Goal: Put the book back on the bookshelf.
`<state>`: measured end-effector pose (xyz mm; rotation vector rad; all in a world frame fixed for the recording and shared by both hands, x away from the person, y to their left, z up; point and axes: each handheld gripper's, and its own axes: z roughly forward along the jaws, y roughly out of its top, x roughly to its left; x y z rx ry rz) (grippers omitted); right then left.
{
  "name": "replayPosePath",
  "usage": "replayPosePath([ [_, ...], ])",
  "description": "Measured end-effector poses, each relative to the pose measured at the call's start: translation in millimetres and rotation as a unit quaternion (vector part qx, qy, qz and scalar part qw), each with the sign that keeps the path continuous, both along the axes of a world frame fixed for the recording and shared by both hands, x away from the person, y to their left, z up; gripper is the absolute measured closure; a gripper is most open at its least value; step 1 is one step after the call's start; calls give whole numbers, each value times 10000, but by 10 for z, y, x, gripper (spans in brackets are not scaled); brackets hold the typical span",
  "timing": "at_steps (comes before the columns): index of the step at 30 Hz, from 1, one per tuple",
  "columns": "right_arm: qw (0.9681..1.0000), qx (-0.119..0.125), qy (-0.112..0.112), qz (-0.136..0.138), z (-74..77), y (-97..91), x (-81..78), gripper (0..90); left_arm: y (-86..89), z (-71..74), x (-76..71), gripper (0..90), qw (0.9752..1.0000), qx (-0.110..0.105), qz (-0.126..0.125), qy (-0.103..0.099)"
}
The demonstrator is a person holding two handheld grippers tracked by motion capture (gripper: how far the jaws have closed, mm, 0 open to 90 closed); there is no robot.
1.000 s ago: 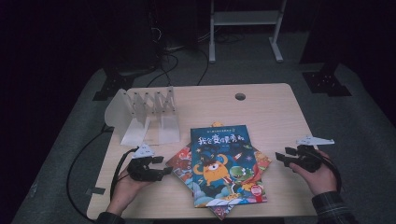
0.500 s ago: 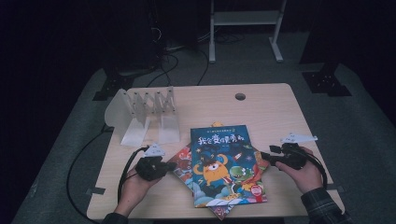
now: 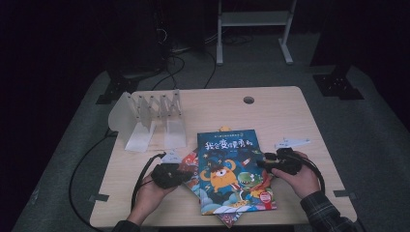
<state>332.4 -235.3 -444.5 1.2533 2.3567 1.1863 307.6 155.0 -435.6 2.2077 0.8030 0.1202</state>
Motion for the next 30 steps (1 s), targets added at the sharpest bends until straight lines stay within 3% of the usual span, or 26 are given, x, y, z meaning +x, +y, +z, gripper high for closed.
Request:
replayPosePath([
  [7,9999,-27,121,40,-22,15,6,457,-156,-15,-25,889,9995,-95,-286,86],
  [9,9999,17,155,54,-28,14,10,454,-171,-11,-35,888,9995,-62,-302,74],
  [14,9996,165,219,89,-55,-9,24,449,-153,-24,-38,889,9990,-209,-317,232],
  [20,9997,146,201,80,-58,4,44,427,-235,-41,-93,871,9967,-338,-641,373],
  [24,9998,123,157,-16,-63,13,133,411,-364,-48,-157,864,9936,-365,-976,432],
  [30,9998,98,153,29,-60,35,226,405,-400,-53,-168,847,9920,-416,-1094,481],
])
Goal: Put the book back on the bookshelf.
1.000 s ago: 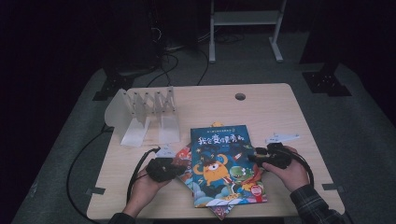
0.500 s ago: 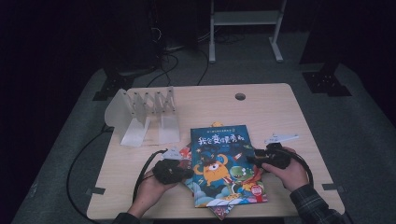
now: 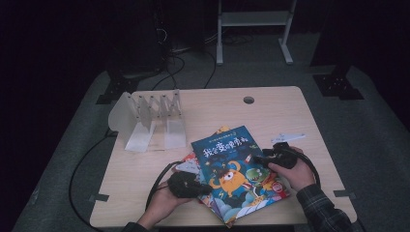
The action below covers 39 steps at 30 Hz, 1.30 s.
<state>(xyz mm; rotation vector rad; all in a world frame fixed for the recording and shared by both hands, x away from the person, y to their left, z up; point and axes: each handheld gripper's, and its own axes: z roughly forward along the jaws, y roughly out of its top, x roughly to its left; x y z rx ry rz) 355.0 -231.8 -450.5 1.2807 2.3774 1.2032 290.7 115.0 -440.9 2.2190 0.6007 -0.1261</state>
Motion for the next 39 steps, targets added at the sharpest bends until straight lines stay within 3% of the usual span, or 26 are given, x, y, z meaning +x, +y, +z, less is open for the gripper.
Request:
replayPosePath([
  [2,10000,-21,-3,48,2,25,40,399,22,19,14,817,9999,62,32,-72],
  [6,9997,8,-39,259,-4,111,119,400,164,103,81,800,9991,-95,350,-242],
  [11,9987,8,-83,508,-4,253,199,398,398,175,181,761,9950,-41,844,-537],
  [12,9984,17,-94,549,-5,276,208,399,398,175,181,757,9950,-41,844,-537],
  [13,9981,29,-123,605,-10,302,215,399,503,200,223,747,9923,12,1054,-655],
  [15,9978,37,-127,644,-9,332,208,400,547,210,242,731,9910,24,1143,-697],
  [17,9978,18,-157,645,-7,339,203,401,660,231,308,726,9870,86,1383,-817],
  [18,9978,14,-170,644,-8,339,202,401,660,231,308,725,9870,86,1383,-817],
  [19,9978,17,-175,640,-8,339,200,401,716,239,352,721,9846,131,1508,-870],
  [23,9978,-20,-198,630,-2,339,179,402,809,257,454,730,9810,150,1717,-891],
  [28,9972,-180,-347,639,30,300,82,406,877,267,600,728,9774,98,1907,-904],
  [34,9978,-79,-306,586,84,169,-61,418,890,245,714,742,9762,97,2001,-832],
  [39,9985,-47,-316,445,127,-88,-278,425,878,261,798,821,9729,161,2104,-944],
])
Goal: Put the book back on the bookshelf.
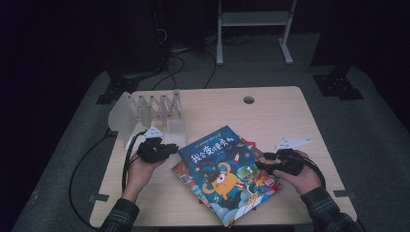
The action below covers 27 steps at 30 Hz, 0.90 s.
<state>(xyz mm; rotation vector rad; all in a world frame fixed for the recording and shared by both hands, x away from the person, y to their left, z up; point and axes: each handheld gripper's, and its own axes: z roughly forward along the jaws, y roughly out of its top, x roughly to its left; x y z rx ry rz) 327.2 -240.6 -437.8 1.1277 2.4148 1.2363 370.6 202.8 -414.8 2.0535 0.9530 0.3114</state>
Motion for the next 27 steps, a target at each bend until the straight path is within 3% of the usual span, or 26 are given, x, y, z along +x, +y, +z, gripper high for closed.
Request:
replayPosePath([
  [3,9999,-11,13,-104,7,-122,-114,424,-12,3,60,894,9999,91,62,37],
  [10,9993,24,66,-358,-22,-399,-388,418,-57,-17,165,894,9998,131,156,-35],
  [15,9990,20,134,-417,-59,-475,-535,410,-100,-96,234,893,9996,211,164,69],
  [22,9992,-109,139,-355,-97,-475,-608,403,-160,-162,250,875,9993,272,-5,246],
  [27,9992,-136,134,-340,-99,-466,-613,399,-181,-160,242,874,9993,242,-66,260],
])
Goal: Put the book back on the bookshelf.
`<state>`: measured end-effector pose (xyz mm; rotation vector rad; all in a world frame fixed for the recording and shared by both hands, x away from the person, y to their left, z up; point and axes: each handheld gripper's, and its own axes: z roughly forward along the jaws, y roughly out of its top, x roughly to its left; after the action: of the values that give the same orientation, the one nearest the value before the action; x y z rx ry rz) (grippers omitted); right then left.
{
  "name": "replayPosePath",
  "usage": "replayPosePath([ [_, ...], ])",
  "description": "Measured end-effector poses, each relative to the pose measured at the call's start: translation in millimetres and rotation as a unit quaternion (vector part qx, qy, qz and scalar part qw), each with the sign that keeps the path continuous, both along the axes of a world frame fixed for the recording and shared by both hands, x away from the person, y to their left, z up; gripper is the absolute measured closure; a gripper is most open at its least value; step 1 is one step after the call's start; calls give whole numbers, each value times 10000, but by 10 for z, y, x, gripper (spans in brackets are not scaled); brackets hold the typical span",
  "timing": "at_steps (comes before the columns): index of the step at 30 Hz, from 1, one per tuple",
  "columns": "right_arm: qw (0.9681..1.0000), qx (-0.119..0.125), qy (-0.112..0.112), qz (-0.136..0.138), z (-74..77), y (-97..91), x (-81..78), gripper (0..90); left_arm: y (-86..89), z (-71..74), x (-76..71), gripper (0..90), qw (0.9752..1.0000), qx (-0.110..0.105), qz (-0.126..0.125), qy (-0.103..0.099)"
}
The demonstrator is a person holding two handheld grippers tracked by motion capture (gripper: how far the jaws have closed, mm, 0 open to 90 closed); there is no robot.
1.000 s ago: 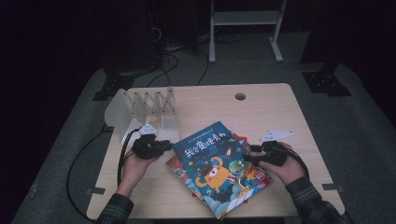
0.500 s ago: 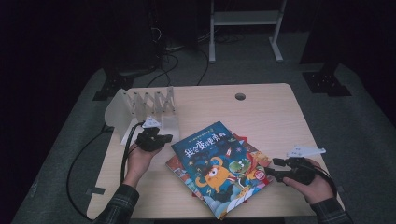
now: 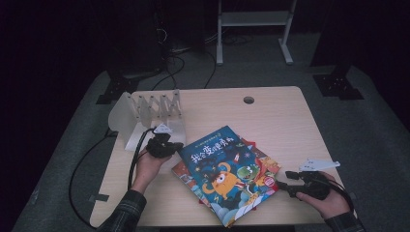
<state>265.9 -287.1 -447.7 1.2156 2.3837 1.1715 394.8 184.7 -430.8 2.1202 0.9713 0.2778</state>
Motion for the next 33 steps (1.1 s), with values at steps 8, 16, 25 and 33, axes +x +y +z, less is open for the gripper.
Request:
replayPosePath([
  [8,10000,-84,1,21,0,8,-15,397,31,-25,34,858,9996,131,239,-106],
  [16,9998,-155,103,-10,-46,-41,-88,393,29,-54,69,863,9997,58,217,9],
  [25,9998,-22,202,-85,-77,-89,-19,382,33,-50,37,869,9995,-158,28,264],
  [33,9997,-54,228,-38,-99,-88,88,404,-41,-120,-58,865,9978,74,-389,524],
])
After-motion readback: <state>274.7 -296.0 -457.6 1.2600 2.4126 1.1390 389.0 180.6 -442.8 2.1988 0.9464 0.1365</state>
